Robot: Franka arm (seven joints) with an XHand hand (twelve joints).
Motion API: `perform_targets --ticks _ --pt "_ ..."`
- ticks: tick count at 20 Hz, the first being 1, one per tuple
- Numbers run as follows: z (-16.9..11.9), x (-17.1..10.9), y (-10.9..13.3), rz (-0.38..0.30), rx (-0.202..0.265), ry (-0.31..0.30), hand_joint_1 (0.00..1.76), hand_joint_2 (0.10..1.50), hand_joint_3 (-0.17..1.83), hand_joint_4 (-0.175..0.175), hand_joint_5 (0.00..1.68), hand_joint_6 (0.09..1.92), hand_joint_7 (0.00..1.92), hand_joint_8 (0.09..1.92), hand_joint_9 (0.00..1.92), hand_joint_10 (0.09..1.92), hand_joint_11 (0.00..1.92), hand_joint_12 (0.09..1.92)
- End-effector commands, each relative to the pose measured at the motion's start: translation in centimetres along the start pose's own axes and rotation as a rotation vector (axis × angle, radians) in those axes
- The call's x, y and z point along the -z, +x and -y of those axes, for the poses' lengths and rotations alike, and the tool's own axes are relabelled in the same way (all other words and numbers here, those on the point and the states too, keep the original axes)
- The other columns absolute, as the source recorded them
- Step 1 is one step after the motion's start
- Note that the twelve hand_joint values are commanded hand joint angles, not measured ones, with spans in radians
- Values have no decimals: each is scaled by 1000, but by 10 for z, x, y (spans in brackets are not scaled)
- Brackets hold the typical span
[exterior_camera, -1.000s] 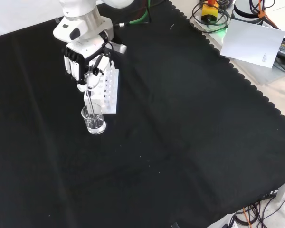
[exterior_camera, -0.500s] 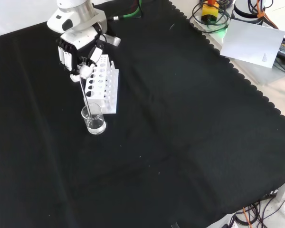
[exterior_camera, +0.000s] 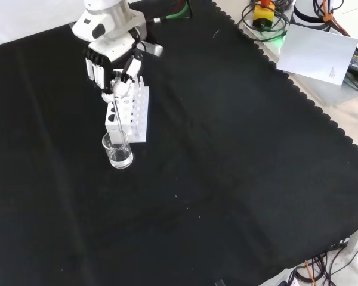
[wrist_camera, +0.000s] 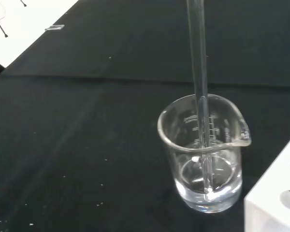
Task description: Stir in the beaker to the left of the white test tube rack with the glass rod.
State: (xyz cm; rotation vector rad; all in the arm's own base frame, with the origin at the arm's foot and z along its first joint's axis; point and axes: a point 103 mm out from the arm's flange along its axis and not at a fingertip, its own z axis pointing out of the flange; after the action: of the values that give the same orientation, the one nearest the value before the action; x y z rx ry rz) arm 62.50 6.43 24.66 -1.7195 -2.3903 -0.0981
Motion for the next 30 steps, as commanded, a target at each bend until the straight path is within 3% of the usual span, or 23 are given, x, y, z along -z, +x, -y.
perform_targets --ticks 1,8,13,17,30 --pt "-22 -5 19 -26 41 -6 1298 1060 -27 -175 1237 234 1127 1091 1753 759 1222 792" --pt "-31 -1 -4 -27 9 -9 1297 1059 -25 -175 1237 234 1127 1090 1753 761 1222 792" --pt "-18 12 -27 -17 -40 -24 1298 1058 -24 -175 1237 234 1127 1091 1753 761 1222 792" --pt "-7 15 -29 -6 -60 -22 1298 1058 -23 -175 1237 234 1127 1090 1753 762 1223 792" --pt "-4 17 15 0 26 -38 1298 1056 -20 -175 1237 235 1127 1090 1752 763 1224 792"
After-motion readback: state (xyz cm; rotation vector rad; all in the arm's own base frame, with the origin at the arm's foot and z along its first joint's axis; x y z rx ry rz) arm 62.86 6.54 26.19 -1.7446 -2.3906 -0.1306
